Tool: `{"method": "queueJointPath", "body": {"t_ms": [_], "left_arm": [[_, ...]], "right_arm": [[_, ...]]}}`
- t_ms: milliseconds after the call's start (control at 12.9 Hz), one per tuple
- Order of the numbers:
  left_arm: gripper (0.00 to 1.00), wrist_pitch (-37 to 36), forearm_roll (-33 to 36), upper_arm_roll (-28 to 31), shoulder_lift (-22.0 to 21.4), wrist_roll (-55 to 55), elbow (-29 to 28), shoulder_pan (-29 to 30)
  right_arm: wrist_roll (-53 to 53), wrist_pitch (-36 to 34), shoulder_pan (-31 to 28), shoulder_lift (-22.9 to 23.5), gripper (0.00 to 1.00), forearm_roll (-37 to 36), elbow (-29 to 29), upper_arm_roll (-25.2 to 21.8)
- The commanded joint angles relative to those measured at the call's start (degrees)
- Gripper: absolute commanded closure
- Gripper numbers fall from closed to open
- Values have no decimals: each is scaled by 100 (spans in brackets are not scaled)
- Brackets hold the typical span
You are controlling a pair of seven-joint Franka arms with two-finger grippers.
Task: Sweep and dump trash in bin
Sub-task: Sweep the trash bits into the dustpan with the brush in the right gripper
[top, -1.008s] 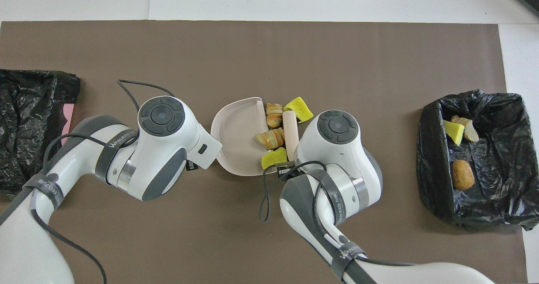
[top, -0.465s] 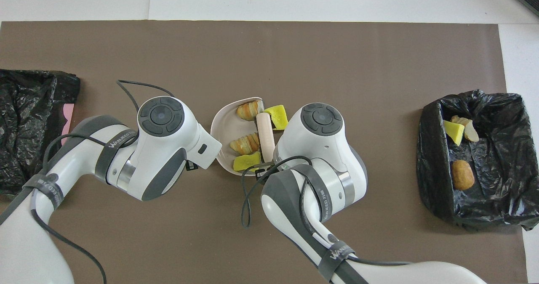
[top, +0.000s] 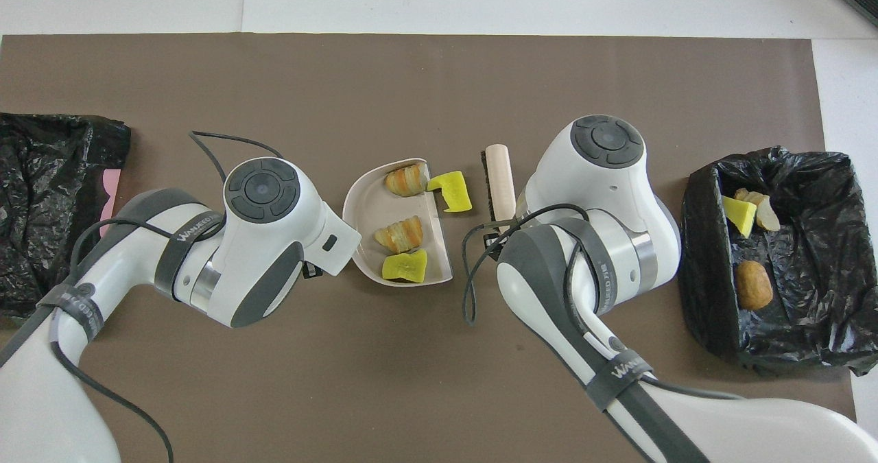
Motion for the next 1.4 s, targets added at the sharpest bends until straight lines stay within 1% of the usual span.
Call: {"method": "queueJointPath", "body": {"t_ms": [0, 155, 233, 543, 698, 775, 853, 1085, 1240, 1318], "left_arm": [[100, 180, 144, 47, -190, -122, -244, 9], [100, 198, 144, 47, -190, -122, -244, 9], [100, 198, 144, 47, -190, -122, -253, 9], [100, 215, 144, 47, -190, -122, -244, 9], [100, 233, 135, 47, -190, -122, -253, 9], [100, 233, 135, 47, -190, -122, -253, 9], [100, 242, 143, 47, -190, -122, -253, 9], [100, 242, 143, 47, -190, -113, -253, 18], [100, 242, 143, 47, -173, -69, -244, 44], [100, 242, 135, 56, -173, -43, -244, 53]], "right_arm": [[-180, 26, -230, -21, 100, -306, -185, 65], [-206, 350, -82, 93, 100, -430, -378, 83], [-215, 421, 93, 137, 100, -421, -405, 83], [-180, 510, 568, 409, 100, -307, -344, 118], [-75, 746, 937, 436, 100, 147, -300, 118], [108, 817, 1139, 445, 100, 246, -282, 109], [284, 844, 1167, 445, 100, 273, -273, 118], [339, 835, 1053, 497, 100, 256, -291, 101], [347, 722, 843, 481, 100, 238, -317, 74], [347, 555, 633, 437, 100, 229, -326, 74]]}}
